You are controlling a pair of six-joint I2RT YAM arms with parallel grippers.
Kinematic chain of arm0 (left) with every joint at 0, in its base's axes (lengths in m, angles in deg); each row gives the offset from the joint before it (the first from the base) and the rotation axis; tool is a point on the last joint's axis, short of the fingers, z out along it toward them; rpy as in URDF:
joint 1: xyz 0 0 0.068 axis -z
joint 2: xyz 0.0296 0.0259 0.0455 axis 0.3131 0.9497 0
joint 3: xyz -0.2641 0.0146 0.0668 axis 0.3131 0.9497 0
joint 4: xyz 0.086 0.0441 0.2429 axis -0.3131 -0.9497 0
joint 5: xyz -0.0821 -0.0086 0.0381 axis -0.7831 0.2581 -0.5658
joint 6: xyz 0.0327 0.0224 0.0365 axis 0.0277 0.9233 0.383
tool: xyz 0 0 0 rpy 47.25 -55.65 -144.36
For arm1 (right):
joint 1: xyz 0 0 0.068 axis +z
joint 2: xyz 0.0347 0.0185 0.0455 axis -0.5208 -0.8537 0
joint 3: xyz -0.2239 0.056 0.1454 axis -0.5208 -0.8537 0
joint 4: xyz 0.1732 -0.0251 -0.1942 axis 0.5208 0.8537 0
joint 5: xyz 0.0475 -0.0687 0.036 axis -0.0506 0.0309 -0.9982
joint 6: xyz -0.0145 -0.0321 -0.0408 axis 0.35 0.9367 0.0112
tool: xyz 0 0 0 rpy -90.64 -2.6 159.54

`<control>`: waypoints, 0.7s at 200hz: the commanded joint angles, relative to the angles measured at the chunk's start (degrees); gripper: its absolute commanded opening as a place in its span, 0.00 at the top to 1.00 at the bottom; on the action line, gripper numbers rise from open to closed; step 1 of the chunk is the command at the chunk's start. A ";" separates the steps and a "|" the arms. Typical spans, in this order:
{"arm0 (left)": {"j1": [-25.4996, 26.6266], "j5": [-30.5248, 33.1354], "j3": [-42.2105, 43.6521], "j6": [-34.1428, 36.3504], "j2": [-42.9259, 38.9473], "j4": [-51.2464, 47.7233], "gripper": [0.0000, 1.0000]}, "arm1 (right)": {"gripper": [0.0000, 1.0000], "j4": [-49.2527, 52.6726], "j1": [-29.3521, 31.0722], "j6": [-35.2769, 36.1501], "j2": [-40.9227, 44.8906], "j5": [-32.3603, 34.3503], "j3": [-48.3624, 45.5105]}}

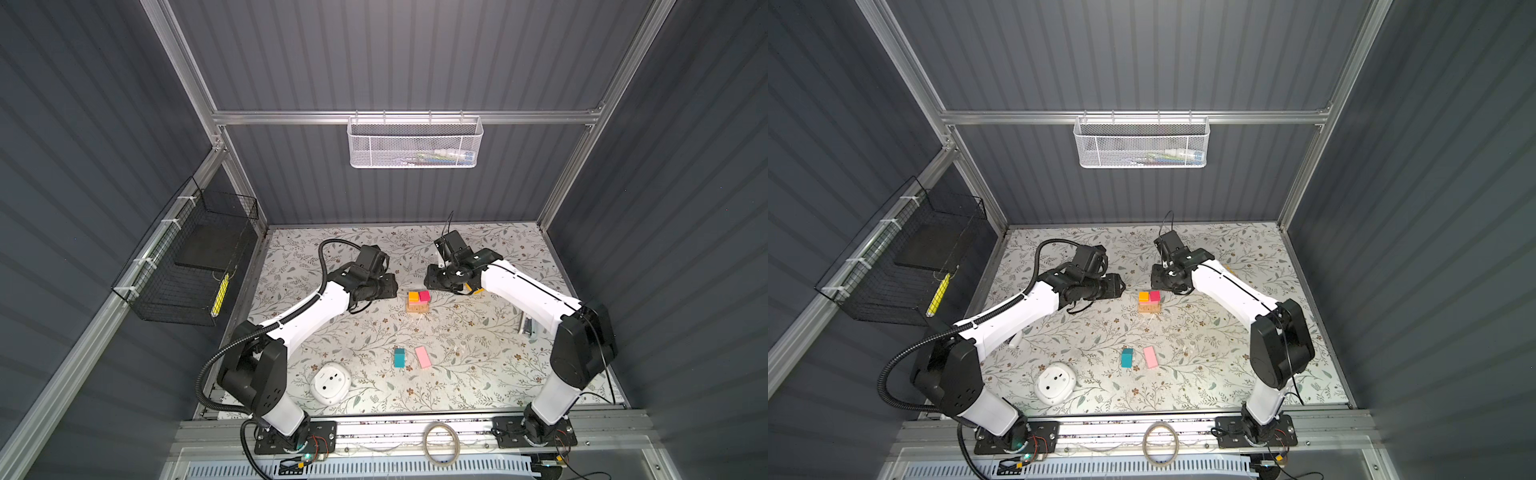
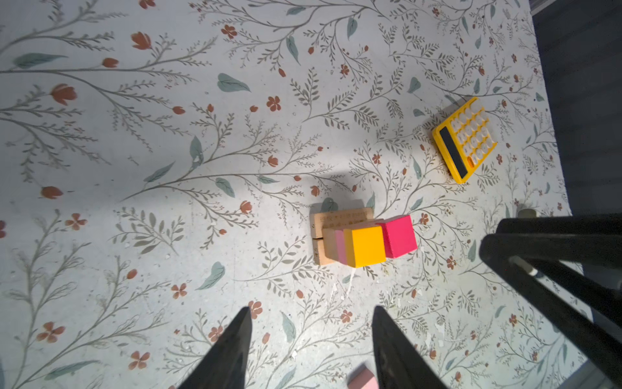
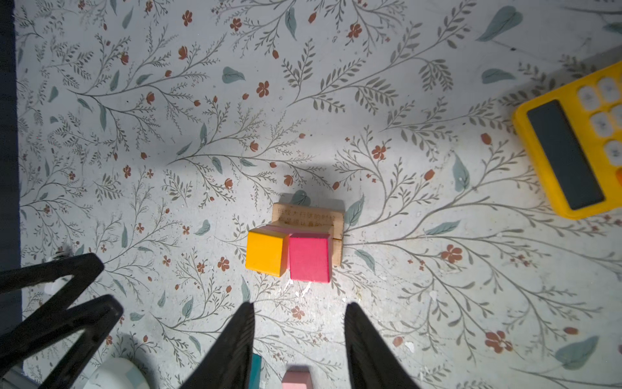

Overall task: Build the wood block tower
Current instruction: 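Open the right gripper and raise it while the left gripper moves toward the stack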

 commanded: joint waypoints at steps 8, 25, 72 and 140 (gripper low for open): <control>-0.38 -4.80 -2.04 0.22 3.11 1.28 0.44 | 0.57 -3.58 -1.57 1.15 1.65 -3.24 -3.92; -0.38 -5.69 -2.91 -0.13 5.03 0.88 0.47 | 0.57 -5.56 -2.23 1.41 2.02 -4.89 -5.94; -0.29 -7.61 -4.63 -2.01 8.59 0.87 0.50 | 0.53 -10.02 -2.85 1.71 1.91 -6.62 -9.52; 0.36 -7.88 -6.13 -3.40 11.51 1.16 0.53 | 0.44 -13.35 -4.34 2.09 1.67 -9.87 -11.20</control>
